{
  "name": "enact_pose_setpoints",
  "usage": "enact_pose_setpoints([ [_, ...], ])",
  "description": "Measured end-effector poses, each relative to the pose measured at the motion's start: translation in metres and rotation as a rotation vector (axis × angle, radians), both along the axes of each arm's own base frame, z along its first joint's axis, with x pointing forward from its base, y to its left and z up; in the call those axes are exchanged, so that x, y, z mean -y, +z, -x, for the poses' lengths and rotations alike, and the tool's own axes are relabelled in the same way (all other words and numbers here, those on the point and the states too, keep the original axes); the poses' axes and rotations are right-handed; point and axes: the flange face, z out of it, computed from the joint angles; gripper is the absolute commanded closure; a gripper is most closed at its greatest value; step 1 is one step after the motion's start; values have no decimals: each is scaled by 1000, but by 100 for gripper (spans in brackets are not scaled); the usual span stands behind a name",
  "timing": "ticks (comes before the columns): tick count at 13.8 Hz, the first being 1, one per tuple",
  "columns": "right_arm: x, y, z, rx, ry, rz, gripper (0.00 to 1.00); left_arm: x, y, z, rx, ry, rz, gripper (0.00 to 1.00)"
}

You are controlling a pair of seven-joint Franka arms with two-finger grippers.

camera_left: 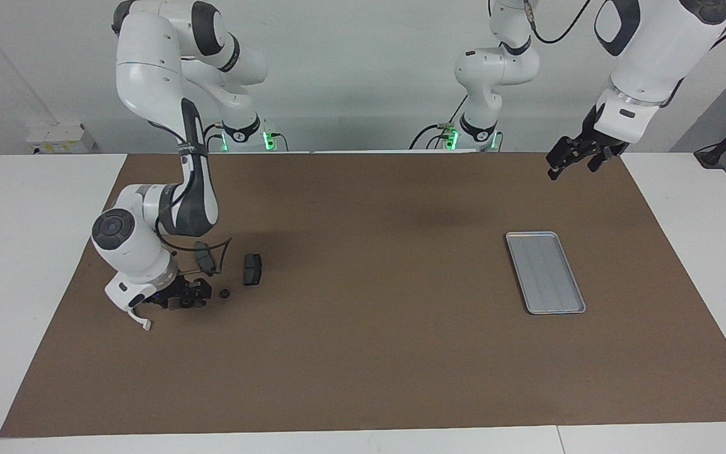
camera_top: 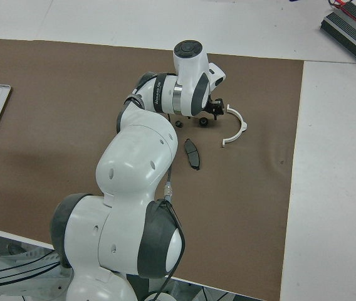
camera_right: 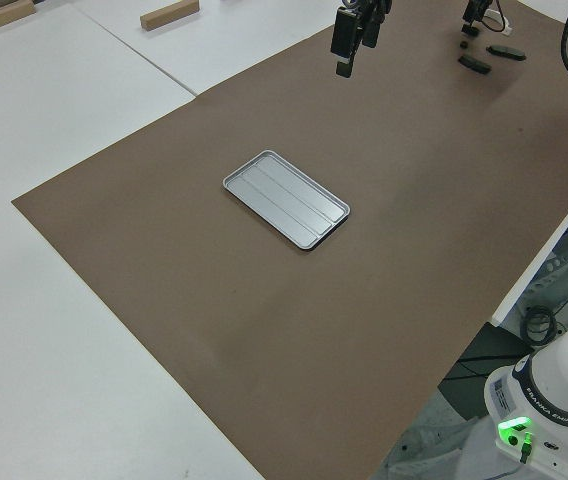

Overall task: Pick bearing gear from pile to tray
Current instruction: 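Grasp the black bearing with the right gripper and lift it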

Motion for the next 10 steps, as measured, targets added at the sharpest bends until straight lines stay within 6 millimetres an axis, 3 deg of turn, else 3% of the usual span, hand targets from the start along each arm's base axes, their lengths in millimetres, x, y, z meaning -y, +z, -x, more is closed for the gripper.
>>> enact_pose_setpoints([
  [3,-1,-5,4,-12,0,-1,13,0,0,0,0,0,0,0],
  [5,-1,-9,7,-20,1,-2,23,0,0,0,0,0,0,0],
  [10,-4,-5,8,-14,5,-3,86,0,0,0,0,0,0,0],
])
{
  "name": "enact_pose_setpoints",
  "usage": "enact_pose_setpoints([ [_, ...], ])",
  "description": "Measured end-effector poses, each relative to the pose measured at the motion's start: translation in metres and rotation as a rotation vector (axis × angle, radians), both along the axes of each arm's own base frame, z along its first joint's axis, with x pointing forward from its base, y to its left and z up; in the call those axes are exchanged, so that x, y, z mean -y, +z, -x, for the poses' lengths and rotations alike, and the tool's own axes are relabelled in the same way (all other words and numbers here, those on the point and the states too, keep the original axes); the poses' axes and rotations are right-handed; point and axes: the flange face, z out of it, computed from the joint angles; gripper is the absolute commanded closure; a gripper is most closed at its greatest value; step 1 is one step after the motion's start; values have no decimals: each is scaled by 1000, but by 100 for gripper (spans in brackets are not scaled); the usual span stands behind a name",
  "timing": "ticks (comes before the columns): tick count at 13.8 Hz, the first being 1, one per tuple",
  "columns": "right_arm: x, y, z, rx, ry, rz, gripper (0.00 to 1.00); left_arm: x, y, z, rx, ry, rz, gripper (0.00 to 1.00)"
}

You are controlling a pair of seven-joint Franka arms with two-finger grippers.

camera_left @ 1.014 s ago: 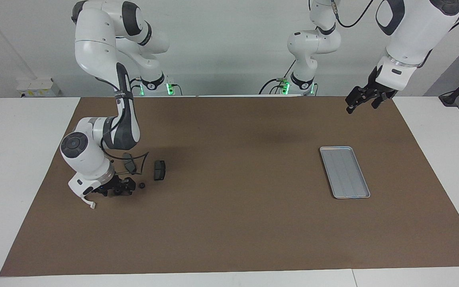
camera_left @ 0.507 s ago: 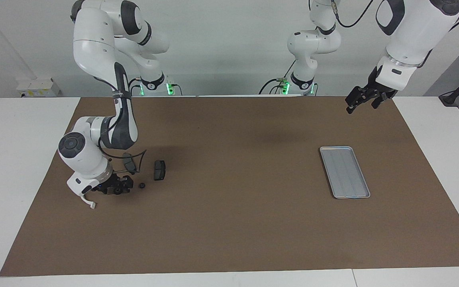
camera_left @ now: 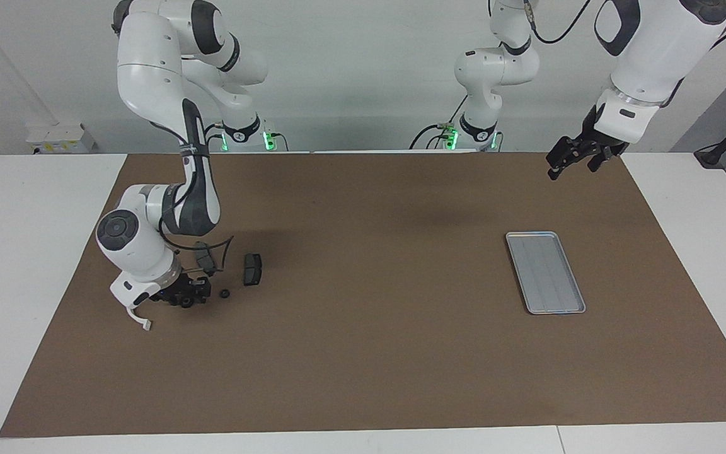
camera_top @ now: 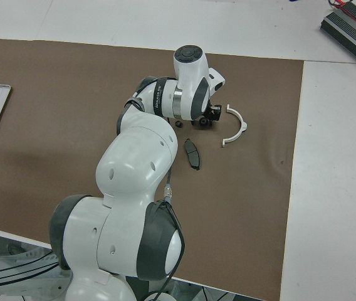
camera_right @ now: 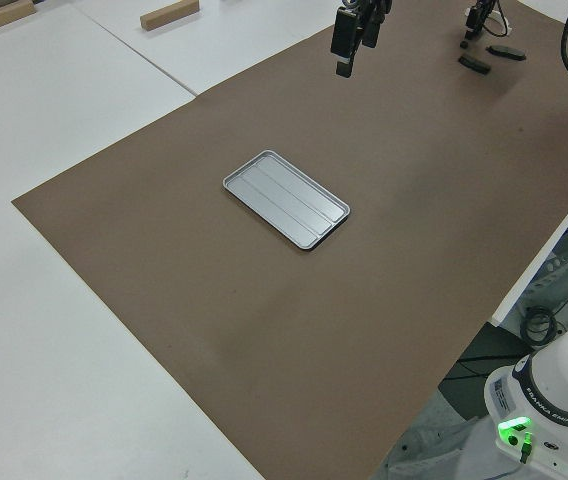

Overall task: Pick bearing gear from pile to tray
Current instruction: 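Grasp the black bearing with the right gripper and lift it, then carry the bearing to the table middle and open the right gripper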

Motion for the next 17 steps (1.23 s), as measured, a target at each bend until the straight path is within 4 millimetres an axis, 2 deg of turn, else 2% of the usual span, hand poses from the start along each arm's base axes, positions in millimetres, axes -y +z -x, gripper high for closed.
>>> enact_pose_setpoints([
  [1,0,1,0,2,1,0,97,0,0,0,0,0,0,0],
  [2,-1,2,0,3,1,0,100,0,0,0,0,0,0,0],
  [7,-2,4,-1,8,3,0,100,0,0,0,0,0,0,0],
  [9,-7,20,-8,33,11,1,100,0,0,0,0,0,0,0],
  [11,-22,54,-17,60,29,0,100,0,0,0,0,0,0,0],
  [12,-35,76,-20,72,34,-2,100,0,0,0,0,0,0,0],
  [14,-79,123,-24,77,25,-5,100,0,0,0,0,0,0,0],
  [16,-148,165,-18,76,-3,-7,100,0,0,0,0,0,0,0],
  [17,-189,176,-11,75,-13,-8,100,0,0,0,0,0,0,0],
])
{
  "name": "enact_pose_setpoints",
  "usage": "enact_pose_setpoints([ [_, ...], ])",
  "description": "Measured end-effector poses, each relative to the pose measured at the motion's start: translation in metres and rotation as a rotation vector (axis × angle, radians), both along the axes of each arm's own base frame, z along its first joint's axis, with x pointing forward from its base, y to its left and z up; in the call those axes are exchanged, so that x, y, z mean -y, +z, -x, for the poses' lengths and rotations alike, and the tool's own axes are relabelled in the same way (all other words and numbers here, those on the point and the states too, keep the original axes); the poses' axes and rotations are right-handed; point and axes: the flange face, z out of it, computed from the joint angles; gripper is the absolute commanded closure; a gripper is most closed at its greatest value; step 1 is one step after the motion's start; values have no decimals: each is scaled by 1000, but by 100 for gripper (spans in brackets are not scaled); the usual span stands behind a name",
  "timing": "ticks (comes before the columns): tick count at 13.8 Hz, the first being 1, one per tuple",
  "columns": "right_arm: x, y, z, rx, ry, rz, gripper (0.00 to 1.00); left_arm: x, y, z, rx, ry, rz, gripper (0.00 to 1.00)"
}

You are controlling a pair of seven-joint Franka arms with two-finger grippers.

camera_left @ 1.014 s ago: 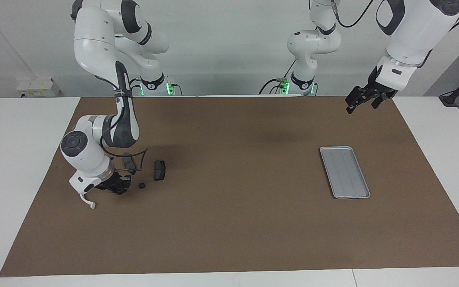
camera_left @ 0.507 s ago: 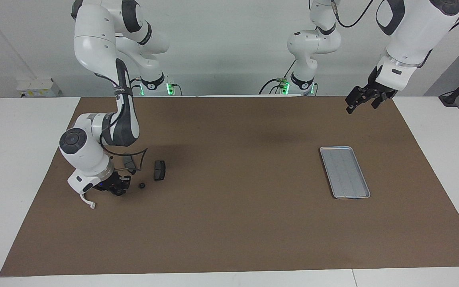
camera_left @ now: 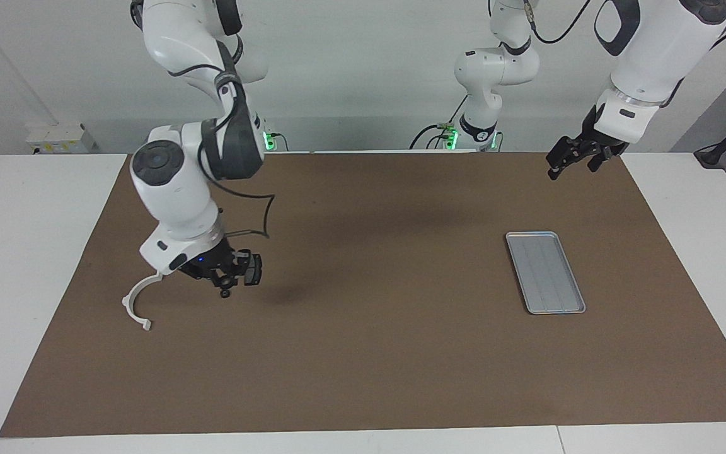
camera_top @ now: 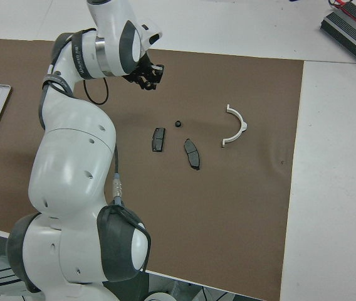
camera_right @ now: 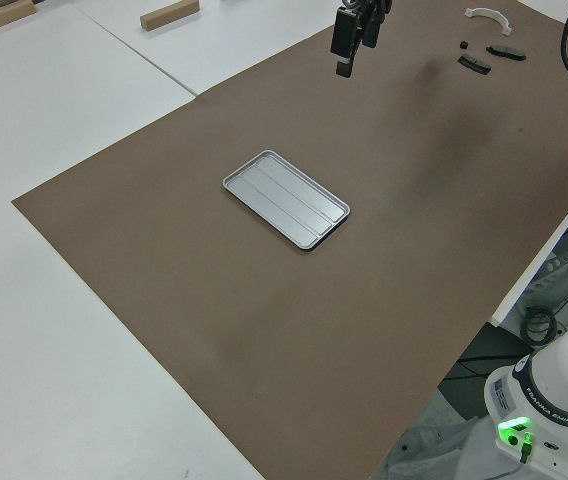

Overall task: Pick bearing gear from pile to tray
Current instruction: 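Carry the bearing to the table middle and open the right gripper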

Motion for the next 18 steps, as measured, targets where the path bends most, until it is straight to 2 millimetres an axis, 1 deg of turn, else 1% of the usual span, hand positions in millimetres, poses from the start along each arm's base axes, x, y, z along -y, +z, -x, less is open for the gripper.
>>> enact_pose_setpoints([
  [2,-87,6,25,6,-18,-4,100,0,0,0,0,0,0,0],
  [3,-125,6,40,6,-21,-5,100,0,0,0,0,0,0,0],
  [4,-159,6,56,5,-20,-6,100,0,0,0,0,0,0,0],
  [6,-208,1,83,4,-29,-8,100,0,0,0,0,0,0,0],
  [7,-226,-8,95,5,-27,-10,100,0,0,0,0,0,0,0],
  [8,-239,-22,103,7,-22,-14,100,0,0,0,0,0,0,0],
  [9,-247,-40,110,8,-16,-19,100,0,0,0,0,0,0,0],
  [11,-259,-74,120,4,-4,-21,100,0,0,0,0,0,0,0],
  [12,-264,-86,123,2,1,-20,100,0,0,0,0,0,0,0],
  [15,-273,-114,126,13,11,-31,100,0,0,0,0,0,0,0],
  [18,-270,-143,132,24,13,-41,100,0,0,0,0,0,0,0],
])
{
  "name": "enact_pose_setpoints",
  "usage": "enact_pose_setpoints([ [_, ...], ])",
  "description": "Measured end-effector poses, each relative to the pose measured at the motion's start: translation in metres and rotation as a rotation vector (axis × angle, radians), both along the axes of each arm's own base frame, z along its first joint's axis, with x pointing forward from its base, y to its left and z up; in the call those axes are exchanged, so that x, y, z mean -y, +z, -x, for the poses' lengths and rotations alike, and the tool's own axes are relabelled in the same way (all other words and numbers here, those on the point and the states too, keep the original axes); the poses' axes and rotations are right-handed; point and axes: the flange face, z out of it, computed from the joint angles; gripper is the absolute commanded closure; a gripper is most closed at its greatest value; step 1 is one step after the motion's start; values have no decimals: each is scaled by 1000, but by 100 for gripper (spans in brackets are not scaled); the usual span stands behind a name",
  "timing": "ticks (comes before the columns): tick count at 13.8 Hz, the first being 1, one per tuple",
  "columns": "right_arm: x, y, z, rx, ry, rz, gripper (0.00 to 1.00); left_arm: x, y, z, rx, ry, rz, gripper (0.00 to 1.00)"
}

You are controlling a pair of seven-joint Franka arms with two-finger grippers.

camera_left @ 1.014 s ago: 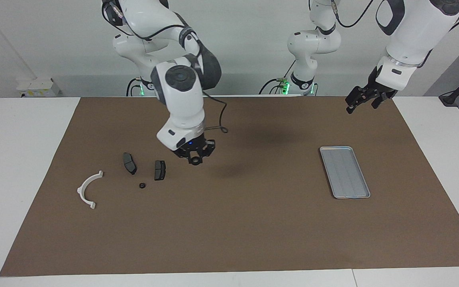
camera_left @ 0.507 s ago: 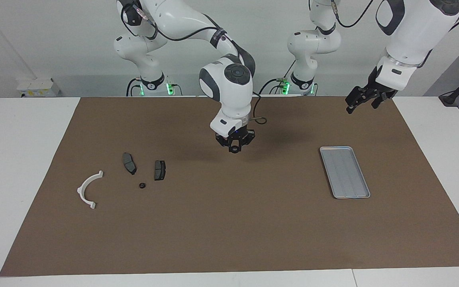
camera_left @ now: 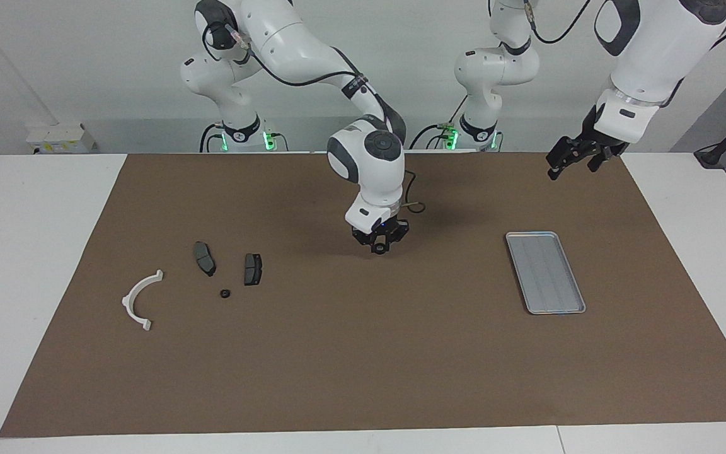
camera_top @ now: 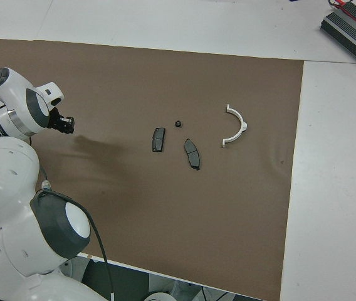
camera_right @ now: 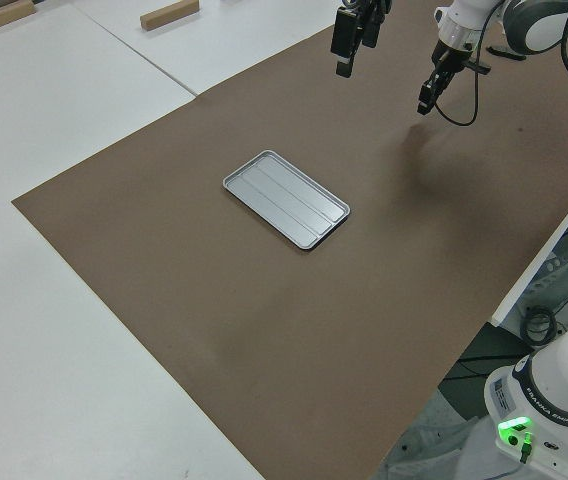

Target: Pick bearing gear from pile to tray

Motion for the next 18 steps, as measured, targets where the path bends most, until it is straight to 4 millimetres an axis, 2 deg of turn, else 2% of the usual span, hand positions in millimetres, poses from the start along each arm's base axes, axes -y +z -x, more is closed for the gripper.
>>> enact_pose_setpoints([
  [7,8,-30,10,2,-1,-1,100,0,0,0,0,0,0,0],
  [8,8,-30,10,4,-1,-3,79,0,0,0,0,0,0,0],
  [9,8,-30,10,4,-1,-3,26,0,0,0,0,0,0,0],
  [10,8,-30,10,4,-1,-3,12,0,0,0,0,0,0,0],
  [13,15,-27,4,7,-14,-1,12,0,0,0,0,0,0,0],
  [14,25,-18,-5,5,-33,5,12,0,0,0,0,0,0,0],
  [16,66,27,-39,17,-57,3,12,0,0,0,0,0,0,0],
  [18,139,84,-78,60,-52,-10,12,1,0,0,0,-2,0,0],
])
